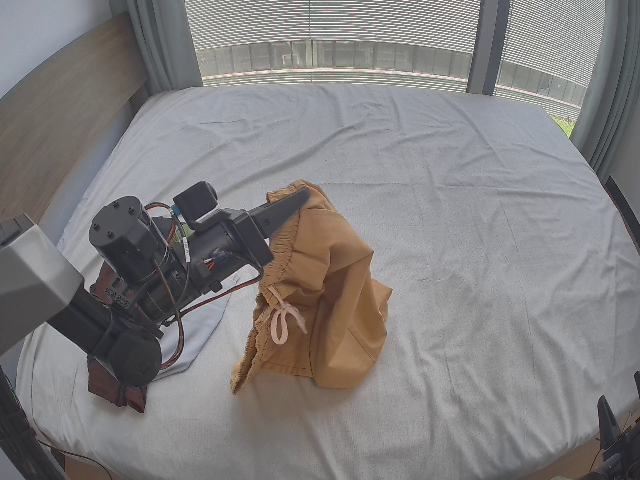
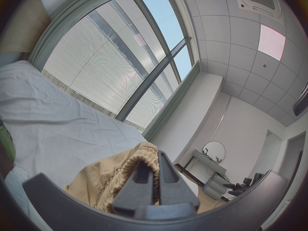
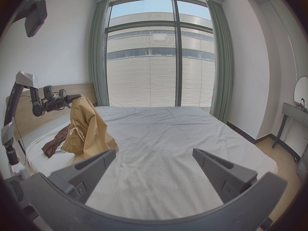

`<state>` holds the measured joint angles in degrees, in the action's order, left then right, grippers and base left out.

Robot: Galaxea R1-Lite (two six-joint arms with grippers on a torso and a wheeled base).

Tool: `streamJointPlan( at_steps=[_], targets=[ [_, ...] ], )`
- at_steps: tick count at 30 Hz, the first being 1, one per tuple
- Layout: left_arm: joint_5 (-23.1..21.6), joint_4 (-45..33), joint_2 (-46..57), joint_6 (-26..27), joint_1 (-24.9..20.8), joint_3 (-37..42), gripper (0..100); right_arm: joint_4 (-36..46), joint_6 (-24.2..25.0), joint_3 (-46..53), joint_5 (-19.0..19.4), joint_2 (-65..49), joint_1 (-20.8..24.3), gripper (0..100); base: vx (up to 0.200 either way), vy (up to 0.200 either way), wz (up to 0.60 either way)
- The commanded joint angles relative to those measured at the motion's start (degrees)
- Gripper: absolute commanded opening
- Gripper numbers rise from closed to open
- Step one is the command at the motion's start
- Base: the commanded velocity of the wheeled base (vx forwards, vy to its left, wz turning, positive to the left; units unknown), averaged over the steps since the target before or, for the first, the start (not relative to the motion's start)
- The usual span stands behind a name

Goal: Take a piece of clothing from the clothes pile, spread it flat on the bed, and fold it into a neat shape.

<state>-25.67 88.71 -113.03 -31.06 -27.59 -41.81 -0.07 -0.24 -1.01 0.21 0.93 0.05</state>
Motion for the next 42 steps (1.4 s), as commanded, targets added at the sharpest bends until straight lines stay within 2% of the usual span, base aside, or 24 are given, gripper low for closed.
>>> streamJointPlan(
  at_steps=[1, 5, 10, 36, 38, 39, 42],
  targets=[
    [1.06, 0.06, -1.84, 0.04, 0.60, -2.48, 0, -0.10, 0.07, 1.01, 0.06, -0.93, 0.04, 100, 0.000, 0.000, 0.00],
    [4.14, 0.06, -2.55, -0.40, 0.87, -5.38, 0, -0.10, 0.24, 1.01, -0.03, -0.93, 0.04, 100, 0.000, 0.000, 0.00],
    [5.90, -0.03, -2.81, -0.75, 2.27, -7.67, 0, -0.10, 0.42, 1.01, -0.03, -0.93, 0.13, 100, 0.000, 0.000, 0.00],
    [5.90, 0.06, -3.95, -0.49, 3.15, -8.20, 0, -1.16, 0.60, 1.01, 0.50, -0.93, 0.04, 100, 0.000, 0.000, 0.00],
    [5.90, 0.06, -3.95, -0.58, 3.15, -8.20, 0, -3.09, 0.95, -0.66, 0.50, -0.93, -0.14, 100, 0.000, 0.000, 0.00],
    [5.90, 0.06, -3.86, -0.58, 3.51, -8.20, 0, -9.33, 1.91, -10.41, 0.58, 2.15, -0.66, 100, 0.000, 0.000, 0.00],
    [5.81, 0.06, -3.78, -0.58, 3.51, -8.46, 0, -10.21, 1.91, -16.92, 0.85, 14.37, 1.18, 100, 0.000, 0.000, 0.00]
  ],
)
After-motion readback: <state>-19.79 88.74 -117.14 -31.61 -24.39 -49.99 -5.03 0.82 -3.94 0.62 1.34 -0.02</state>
